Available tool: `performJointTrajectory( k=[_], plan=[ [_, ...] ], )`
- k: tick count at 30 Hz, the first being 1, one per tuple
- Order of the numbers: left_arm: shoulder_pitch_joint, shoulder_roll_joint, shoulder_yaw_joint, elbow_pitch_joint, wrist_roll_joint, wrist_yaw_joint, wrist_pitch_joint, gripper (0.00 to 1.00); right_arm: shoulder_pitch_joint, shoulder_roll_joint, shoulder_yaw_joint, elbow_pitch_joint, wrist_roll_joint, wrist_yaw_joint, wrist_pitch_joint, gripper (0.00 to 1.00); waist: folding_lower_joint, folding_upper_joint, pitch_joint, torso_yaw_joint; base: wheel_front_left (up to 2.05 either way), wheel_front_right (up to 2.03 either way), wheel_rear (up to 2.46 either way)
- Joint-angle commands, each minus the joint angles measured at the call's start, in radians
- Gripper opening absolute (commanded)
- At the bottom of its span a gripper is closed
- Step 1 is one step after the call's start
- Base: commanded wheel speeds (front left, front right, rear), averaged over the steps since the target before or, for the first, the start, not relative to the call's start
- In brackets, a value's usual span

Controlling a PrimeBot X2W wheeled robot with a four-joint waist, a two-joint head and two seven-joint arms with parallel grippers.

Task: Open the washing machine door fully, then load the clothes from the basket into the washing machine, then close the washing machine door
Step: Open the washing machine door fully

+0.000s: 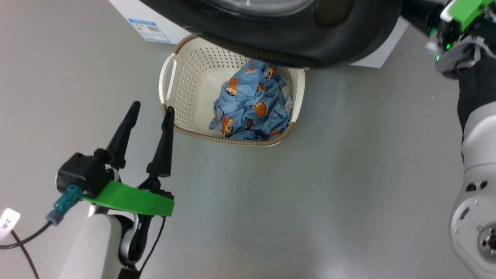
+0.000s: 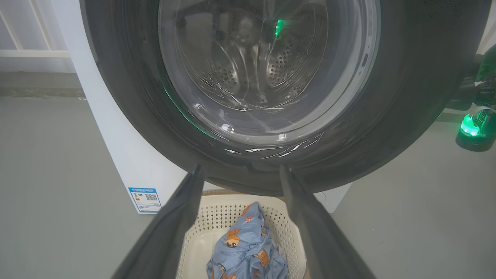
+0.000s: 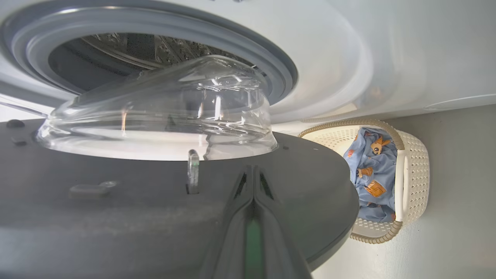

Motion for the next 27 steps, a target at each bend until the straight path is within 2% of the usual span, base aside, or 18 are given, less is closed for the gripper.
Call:
performJointTrajectory(
  k=[1,13,19,27],
  plan=[
    [0.011,0.035,0.037,-0.03,0.01,-0.002,-0.006,1.0,0.028,0.039,0.04,-0.039,0.035,0.007,0.045,0.0,0.0,0.0,-0.014,-0.003,0.0,0.0,0.0],
    [0.025,0.044,0.032,-0.05,0.013,-0.002,-0.006,1.0,0.182,0.039,0.2,-0.144,0.222,0.007,0.145,0.0,0.0,0.0,-0.051,-0.009,0.0,0.0,0.0],
    [0.037,0.045,0.03,-0.057,0.015,-0.002,-0.006,1.0,0.273,0.039,0.33,-0.212,0.344,0.007,0.161,0.0,0.0,0.0,-0.076,-0.007,0.0,0.0,0.0],
    [0.053,0.045,0.028,-0.061,0.016,-0.002,-0.006,1.0,0.394,0.039,0.558,-0.308,0.484,0.007,0.146,0.0,0.0,0.0,-0.097,0.003,0.0,0.0,0.0]
  ],
)
